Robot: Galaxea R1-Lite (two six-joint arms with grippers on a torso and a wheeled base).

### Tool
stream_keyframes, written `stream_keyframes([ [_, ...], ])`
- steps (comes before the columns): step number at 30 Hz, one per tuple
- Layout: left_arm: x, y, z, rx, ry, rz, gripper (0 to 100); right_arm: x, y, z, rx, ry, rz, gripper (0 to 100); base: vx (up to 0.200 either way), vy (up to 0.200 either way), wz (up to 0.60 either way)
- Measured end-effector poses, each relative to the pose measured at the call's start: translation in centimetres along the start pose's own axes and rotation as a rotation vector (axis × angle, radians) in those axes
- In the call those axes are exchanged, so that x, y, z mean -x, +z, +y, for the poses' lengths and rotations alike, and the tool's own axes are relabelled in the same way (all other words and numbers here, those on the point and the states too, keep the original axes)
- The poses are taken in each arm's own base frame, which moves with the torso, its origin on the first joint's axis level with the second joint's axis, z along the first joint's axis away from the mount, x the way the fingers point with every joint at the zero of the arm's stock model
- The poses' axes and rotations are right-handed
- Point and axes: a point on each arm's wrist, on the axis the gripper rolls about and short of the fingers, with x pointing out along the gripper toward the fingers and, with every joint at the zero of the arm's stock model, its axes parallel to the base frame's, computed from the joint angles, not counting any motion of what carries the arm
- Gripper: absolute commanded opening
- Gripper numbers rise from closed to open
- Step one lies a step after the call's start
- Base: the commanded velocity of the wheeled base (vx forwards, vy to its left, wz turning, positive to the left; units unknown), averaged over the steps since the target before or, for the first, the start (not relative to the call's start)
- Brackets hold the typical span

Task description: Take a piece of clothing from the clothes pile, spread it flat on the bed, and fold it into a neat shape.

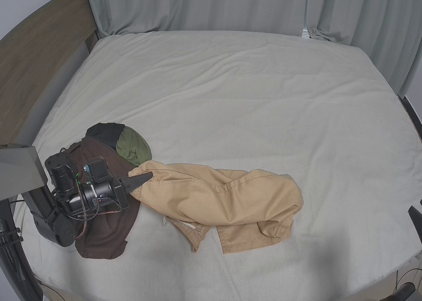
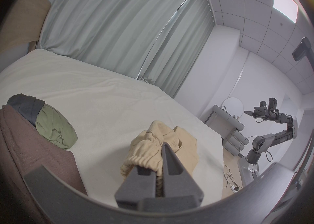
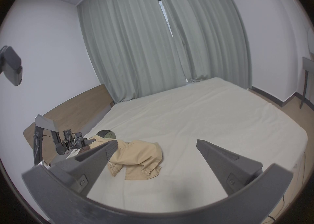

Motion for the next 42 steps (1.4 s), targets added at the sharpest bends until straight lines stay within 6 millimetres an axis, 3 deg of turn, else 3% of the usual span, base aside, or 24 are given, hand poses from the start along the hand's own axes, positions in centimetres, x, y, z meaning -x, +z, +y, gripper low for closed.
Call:
stream_keyframes([
  [25, 0.0, 0.2, 0.0, -0.008, 0.000, -0.004, 0, -11.2, 4.0, -0.5, -0.038, 0.227, 0.225, 100, 0.000, 0.000, 0.00],
  [34, 0.1, 0.1, 0.0, -0.006, 0.003, -0.003, 0, -14.5, 3.6, -0.6, -0.048, 0.268, 0.239, 100, 0.000, 0.000, 0.00],
  [42, 0.6, 0.3, 0.6, -0.007, 0.027, -0.011, 0, -17.6, 1.8, -1.0, -0.071, 0.280, 0.277, 100, 0.000, 0.000, 0.00],
])
